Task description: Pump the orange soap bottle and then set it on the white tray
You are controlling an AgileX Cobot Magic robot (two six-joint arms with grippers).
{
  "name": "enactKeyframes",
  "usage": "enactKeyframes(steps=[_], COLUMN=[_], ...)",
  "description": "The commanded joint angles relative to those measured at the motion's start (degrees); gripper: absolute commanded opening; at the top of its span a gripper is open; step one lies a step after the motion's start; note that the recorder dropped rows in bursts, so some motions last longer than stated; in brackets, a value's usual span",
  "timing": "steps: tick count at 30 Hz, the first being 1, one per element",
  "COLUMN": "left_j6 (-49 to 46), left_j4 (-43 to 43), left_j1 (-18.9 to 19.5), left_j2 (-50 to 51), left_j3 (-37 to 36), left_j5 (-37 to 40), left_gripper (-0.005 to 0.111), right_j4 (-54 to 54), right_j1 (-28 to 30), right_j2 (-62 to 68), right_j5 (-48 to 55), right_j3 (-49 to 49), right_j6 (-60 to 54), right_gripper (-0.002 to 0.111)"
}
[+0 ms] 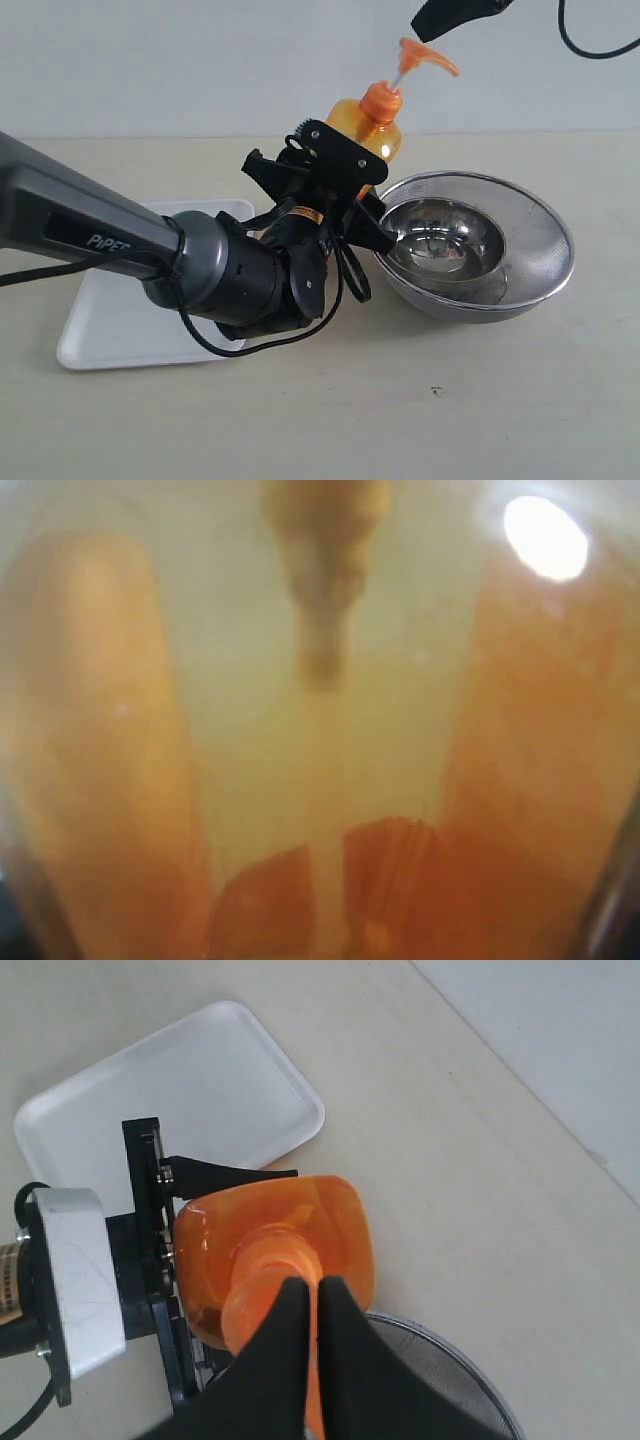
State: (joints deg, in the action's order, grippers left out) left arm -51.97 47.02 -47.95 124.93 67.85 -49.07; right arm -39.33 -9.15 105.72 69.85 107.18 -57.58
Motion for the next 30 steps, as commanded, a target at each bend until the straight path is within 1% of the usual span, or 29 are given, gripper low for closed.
enactKeyframes(steps=[1,14,21,30], left_j6=[-0.6,-0.6,-0.6,-0.6], left_j4=[-2.1,-2.1,-2.1,-2.1], left_j1=[-0.1,-0.1,-0.1,-0.1], left_j2=[-0.7,-0.7,-0.7,-0.7], left_j3=[0.8,0.8,0.8,0.8], left_j5=[-3.5,-3.5,-3.5,-3.5], left_gripper=[0.005,0.005,0.005,0.005], right_j4=[-0.4,-0.3,-0.3,-0.3], right_j1=[0.0,-0.1,-0.1,-0.1], right_j2=[0.1,0.1,0.1,0.1], right_j5=[0.1,0.1,0.1,0.1], right_j3=[0.3,0.3,-3.4,-3.8], right_j6=[0.5,2.2,1.7,1.7], right_gripper=[0.000,0.000,0.000,0.000])
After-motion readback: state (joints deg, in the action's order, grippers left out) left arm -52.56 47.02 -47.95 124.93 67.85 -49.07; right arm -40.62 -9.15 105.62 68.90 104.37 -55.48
